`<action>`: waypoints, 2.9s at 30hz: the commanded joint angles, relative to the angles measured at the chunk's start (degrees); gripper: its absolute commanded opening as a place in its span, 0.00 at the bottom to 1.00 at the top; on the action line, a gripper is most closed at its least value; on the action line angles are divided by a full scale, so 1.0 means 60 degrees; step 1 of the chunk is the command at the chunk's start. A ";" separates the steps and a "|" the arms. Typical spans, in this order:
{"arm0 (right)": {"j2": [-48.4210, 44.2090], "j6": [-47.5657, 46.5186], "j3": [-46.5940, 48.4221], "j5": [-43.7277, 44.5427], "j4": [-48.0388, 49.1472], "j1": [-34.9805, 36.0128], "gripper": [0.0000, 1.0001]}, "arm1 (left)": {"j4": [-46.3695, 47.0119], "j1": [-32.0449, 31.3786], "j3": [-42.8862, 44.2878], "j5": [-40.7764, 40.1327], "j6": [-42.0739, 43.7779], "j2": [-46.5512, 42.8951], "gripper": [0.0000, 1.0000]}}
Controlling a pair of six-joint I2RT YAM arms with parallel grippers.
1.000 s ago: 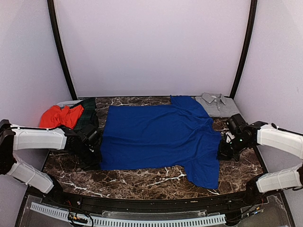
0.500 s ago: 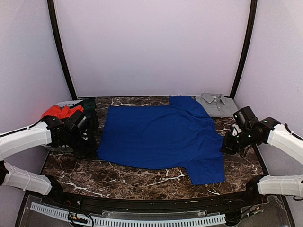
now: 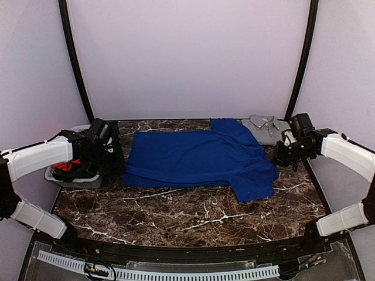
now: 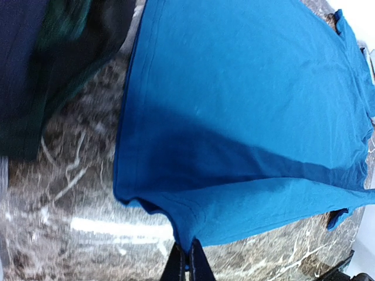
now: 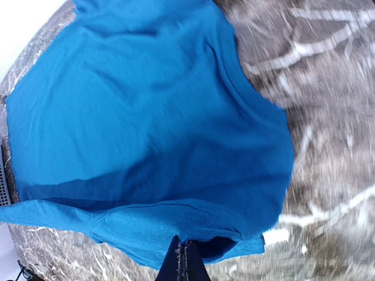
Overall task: Fold and stack the mixed laundry pile
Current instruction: Fold the flattened T-shirt at the center of the board.
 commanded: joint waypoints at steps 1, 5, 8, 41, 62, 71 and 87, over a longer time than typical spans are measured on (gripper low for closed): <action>0.0690 -0.0906 0.0779 -0.0223 0.1268 -0.0234 0.00 | 0.0842 0.0194 0.0682 -0.0277 0.0702 0.0543 0.00; 0.1423 -0.1154 0.1242 -0.0257 0.1517 -0.0318 0.00 | 0.0953 0.0271 0.1099 -0.0444 0.0932 0.1215 0.00; 0.1934 -0.1283 0.1412 -0.0228 0.1704 -0.0403 0.00 | 0.1041 0.0447 0.1214 -0.0476 0.0936 0.1645 0.00; 0.5544 -0.1674 0.2411 0.0213 0.2702 -0.0569 0.00 | 0.2203 0.0861 0.1580 -0.1437 0.1204 0.4565 0.00; 0.3454 -0.2020 0.2335 -0.0214 0.1471 -0.0909 0.48 | 0.1514 0.0895 0.2221 -0.1270 0.2266 0.3380 0.61; 0.1375 -0.1752 0.0302 -0.2276 0.0822 -0.0899 0.54 | 0.3243 -0.0233 0.1492 0.1175 0.2977 0.1320 0.86; 0.1274 -0.0493 -0.1723 -0.1513 0.1376 -0.0875 0.43 | 0.6381 -0.5120 0.5381 0.2837 0.1357 0.7357 0.50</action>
